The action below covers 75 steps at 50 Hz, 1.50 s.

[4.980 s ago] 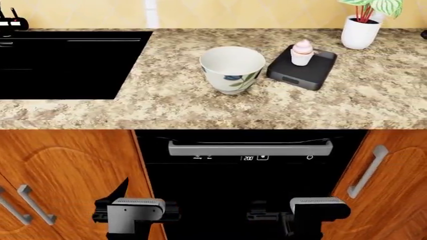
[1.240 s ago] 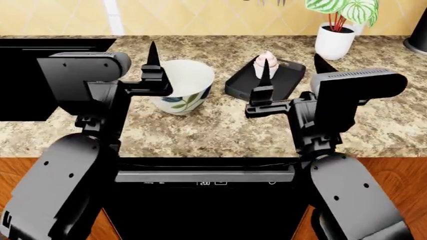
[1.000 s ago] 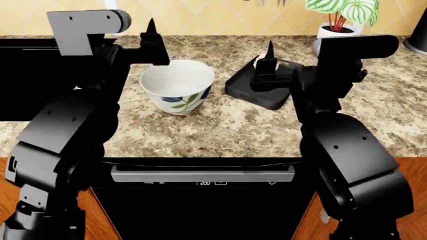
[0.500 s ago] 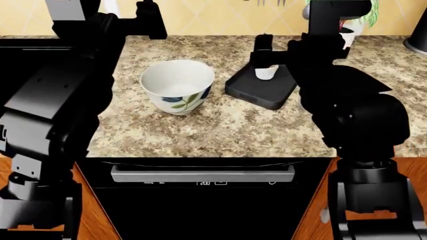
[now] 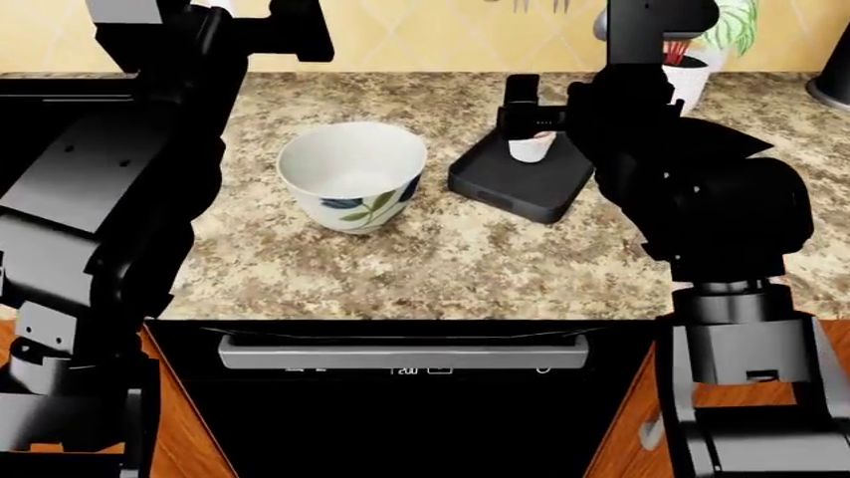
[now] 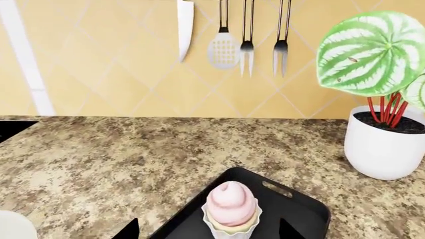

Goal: Move the fresh-baked cupcake off the tray onto the counter, and place the bowl used for mixing into the sink.

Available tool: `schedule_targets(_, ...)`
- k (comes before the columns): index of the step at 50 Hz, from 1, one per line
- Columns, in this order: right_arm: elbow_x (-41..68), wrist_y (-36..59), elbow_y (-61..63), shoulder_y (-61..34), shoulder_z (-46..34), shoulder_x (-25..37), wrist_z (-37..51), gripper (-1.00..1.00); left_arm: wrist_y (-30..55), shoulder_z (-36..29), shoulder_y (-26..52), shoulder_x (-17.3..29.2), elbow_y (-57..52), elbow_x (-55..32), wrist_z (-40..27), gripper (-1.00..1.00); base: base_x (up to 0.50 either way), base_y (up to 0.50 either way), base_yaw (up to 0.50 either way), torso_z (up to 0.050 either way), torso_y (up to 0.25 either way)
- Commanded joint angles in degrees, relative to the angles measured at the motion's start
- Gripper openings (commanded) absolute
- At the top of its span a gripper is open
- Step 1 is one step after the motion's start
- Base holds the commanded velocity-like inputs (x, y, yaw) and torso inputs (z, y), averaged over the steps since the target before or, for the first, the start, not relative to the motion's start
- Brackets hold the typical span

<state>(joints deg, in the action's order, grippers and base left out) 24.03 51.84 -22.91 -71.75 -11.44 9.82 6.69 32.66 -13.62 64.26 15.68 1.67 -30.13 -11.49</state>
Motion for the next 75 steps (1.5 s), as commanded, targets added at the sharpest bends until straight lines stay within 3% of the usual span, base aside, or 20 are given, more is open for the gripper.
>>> schedule_targets(1,0.1,-0.4,-1.4,-0.7,-0.4,0.2,-0.2,1.00,-0.9,-0.3,0.1,0.0,0.3,0.2,0.1,1.00,0.08,0.00,0.00,0.000,0.000)
schedule_targets(43,1.9,5.5,3.7,0.4,-1.1,2.0,2.1,1.00,-1.2,-0.6,-0.2,0.5,-1.6,-1.2,-0.2,1.00,0.08,0.00,0.00,0.000,0.000)
schedule_targets(75,1.6,4.0,1.3,0.1,-2.1,2.4,2.0,1.00,-2.8,-1.2,-0.2,0.3,-0.2,-1.1,-0.2,1.00,0.08,0.00,0.00,0.000,0.000)
